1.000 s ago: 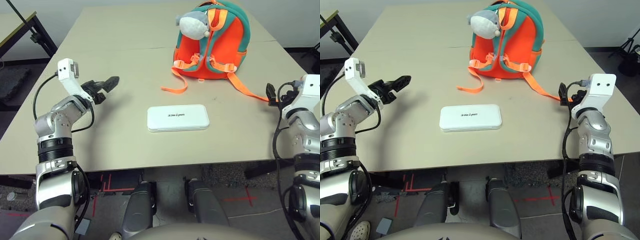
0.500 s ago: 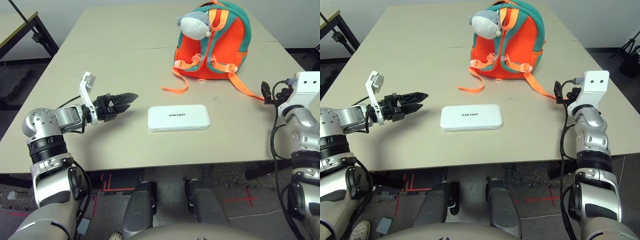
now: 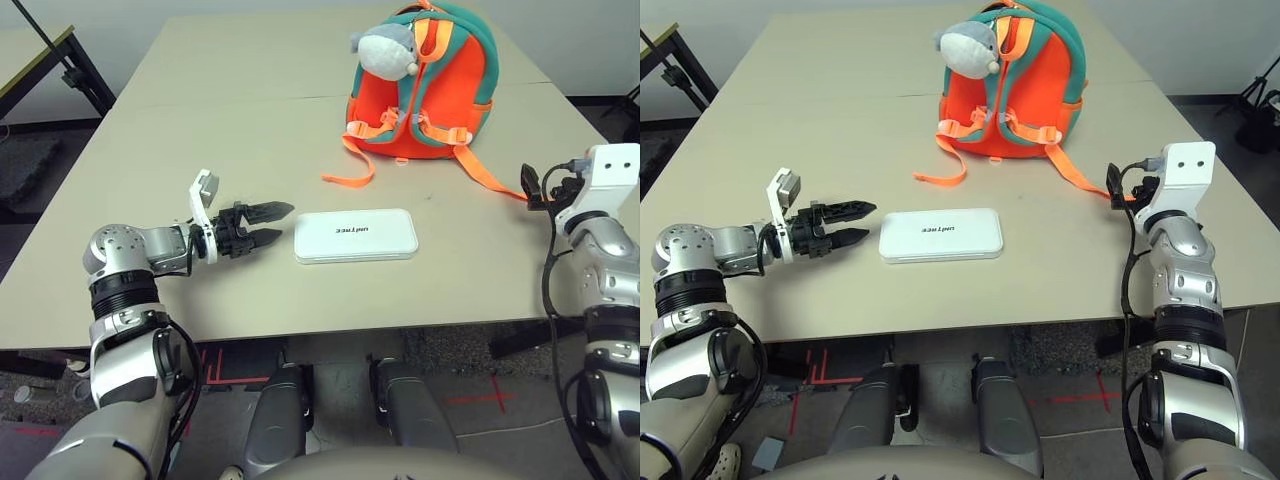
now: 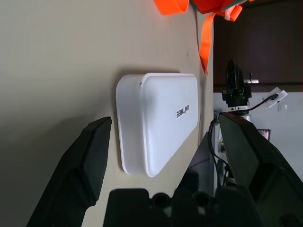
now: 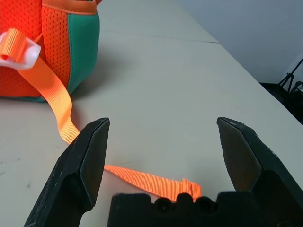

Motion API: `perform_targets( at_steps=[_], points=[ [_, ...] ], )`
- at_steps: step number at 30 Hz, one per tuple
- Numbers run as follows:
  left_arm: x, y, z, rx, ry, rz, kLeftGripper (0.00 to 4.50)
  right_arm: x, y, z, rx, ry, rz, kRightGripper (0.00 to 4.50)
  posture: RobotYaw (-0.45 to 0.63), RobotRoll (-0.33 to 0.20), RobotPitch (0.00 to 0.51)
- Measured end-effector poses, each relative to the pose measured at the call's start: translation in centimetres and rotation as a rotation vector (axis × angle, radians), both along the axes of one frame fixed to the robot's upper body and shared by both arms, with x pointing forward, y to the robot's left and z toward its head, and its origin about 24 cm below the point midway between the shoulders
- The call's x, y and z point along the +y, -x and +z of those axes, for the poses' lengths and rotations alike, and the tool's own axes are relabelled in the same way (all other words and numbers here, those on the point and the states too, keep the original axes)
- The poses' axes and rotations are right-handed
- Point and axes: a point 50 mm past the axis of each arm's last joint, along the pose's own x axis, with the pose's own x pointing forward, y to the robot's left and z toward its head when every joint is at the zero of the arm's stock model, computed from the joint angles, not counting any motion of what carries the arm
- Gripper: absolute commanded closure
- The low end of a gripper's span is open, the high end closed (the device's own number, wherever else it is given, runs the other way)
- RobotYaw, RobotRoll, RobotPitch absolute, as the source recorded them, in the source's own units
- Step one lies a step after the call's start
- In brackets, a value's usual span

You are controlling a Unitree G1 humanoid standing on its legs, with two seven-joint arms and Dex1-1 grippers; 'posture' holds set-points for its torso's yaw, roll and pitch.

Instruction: Put the pencil case into the backpack and zip it.

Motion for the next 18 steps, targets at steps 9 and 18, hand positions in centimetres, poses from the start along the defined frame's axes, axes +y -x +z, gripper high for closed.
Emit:
perform_targets(
  at_steps=[9, 18],
  points=[
    [-0.3, -0.2, -0.6, 0.048, 0.002, -0.043, 0.00, 0.9, 0.7, 0.4, 0.072, 0.078, 0.101, 0.02, -0.17, 0.000, 0.117],
    [-0.3, -0.4, -1.2, 0.057, 0.002, -0.039, 0.00, 5.8, 1.5, 1.0, 0.230, 0.287, 0.471, 0.98, -0.18, 0.000, 0.116]
  ],
)
